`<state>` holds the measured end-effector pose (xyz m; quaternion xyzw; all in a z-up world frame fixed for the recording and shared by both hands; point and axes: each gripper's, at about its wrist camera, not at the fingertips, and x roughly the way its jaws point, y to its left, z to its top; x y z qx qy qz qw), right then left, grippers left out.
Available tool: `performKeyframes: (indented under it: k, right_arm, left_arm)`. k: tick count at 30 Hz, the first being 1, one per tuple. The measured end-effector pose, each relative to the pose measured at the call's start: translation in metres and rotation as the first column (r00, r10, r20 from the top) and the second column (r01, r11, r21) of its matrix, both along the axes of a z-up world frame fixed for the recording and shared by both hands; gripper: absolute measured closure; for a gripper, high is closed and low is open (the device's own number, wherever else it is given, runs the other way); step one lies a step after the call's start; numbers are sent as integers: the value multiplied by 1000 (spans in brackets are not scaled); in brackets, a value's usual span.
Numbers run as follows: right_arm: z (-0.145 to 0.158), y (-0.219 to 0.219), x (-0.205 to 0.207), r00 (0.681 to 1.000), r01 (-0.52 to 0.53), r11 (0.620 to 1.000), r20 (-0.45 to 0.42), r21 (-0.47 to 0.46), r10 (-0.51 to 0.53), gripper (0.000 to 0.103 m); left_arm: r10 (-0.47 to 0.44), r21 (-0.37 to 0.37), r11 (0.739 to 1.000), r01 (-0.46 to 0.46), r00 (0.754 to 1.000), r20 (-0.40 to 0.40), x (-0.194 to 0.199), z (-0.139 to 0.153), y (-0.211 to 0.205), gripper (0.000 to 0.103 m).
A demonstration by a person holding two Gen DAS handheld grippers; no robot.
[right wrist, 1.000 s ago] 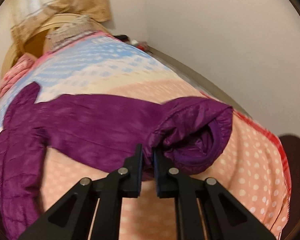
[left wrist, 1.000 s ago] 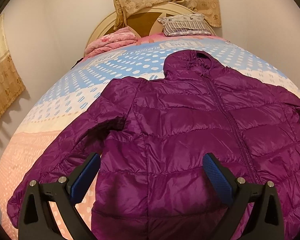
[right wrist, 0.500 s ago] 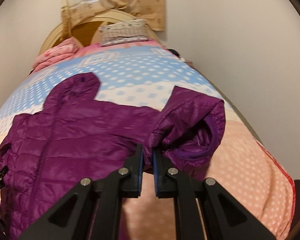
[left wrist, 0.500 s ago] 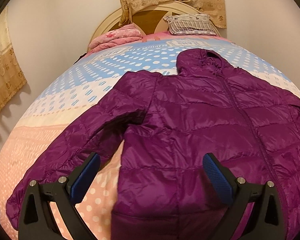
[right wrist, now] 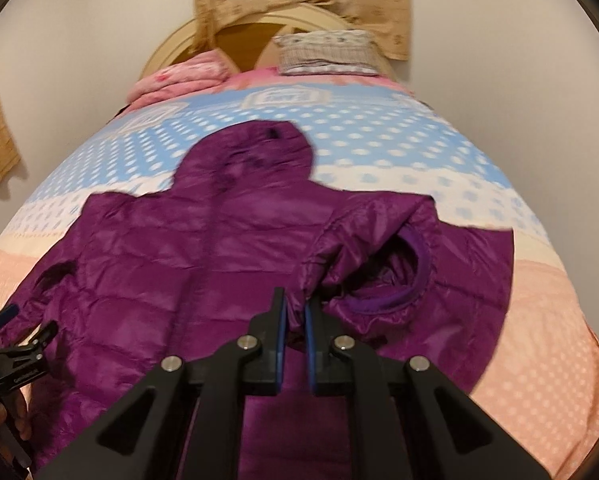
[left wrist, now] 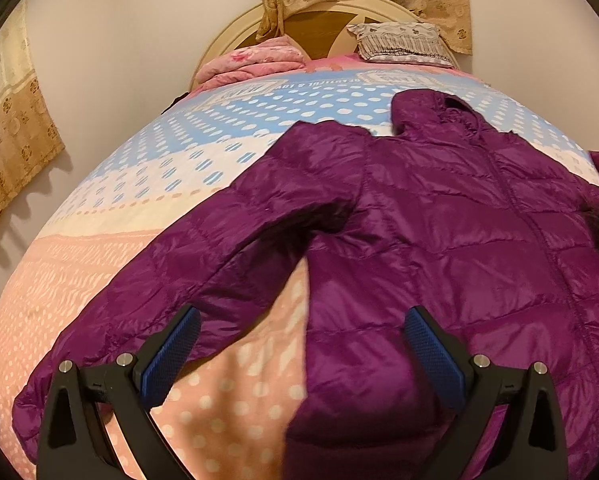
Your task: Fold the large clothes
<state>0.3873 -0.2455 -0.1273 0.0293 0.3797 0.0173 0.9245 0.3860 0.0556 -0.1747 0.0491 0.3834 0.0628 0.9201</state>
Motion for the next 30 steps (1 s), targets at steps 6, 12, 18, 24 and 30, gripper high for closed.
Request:
performKeyframes:
  k: [6, 12, 18, 24, 30]
  right_arm:
    - [-27, 50, 11, 996, -83, 995, -31, 47, 85, 93]
    - [-43, 82, 8, 982, -174, 979, -48, 108, 180, 82]
    - [-1, 45, -53, 978, -197, 976, 80, 89, 191, 26]
    - [0, -36, -95, 991, -23, 1000, 130, 20, 20, 19]
    - [-36, -98, -117, 989, 119, 989, 72, 92, -126, 19]
  left_arm:
    - [24, 11, 1000, -24, 1000, 8, -3, 4, 14, 1]
    - [47, 38, 998, -47, 999, 16, -7, 14, 14, 1]
    - [-8, -7, 1000, 8, 999, 48, -11, 46, -11, 1]
    - [-133, -111, 984, 137, 990, 35, 10, 66, -78, 1]
    - [-271, -170, 948, 269, 962, 8, 35, 53, -155, 1]
